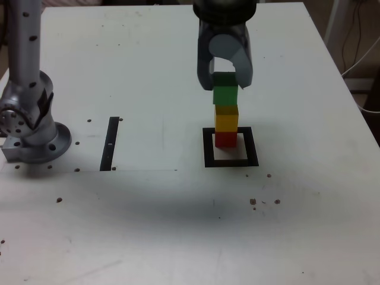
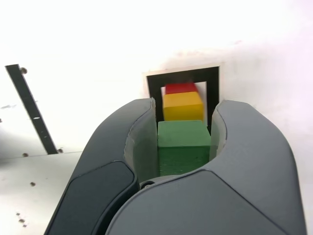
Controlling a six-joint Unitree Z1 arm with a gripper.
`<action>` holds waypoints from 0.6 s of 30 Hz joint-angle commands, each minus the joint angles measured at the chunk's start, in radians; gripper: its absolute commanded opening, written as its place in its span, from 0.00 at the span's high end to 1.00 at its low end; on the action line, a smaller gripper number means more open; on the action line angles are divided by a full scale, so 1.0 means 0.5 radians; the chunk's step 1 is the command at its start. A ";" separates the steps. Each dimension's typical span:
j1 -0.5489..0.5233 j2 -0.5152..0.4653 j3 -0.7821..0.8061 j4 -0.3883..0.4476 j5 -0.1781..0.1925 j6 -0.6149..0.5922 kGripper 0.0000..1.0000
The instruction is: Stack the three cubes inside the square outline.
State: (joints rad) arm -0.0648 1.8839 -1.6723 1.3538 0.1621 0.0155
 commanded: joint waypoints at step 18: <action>0.004 -0.021 0.081 -0.095 0.052 -0.037 0.88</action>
State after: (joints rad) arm -0.0638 1.8794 -1.6332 1.3096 0.1898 -0.0008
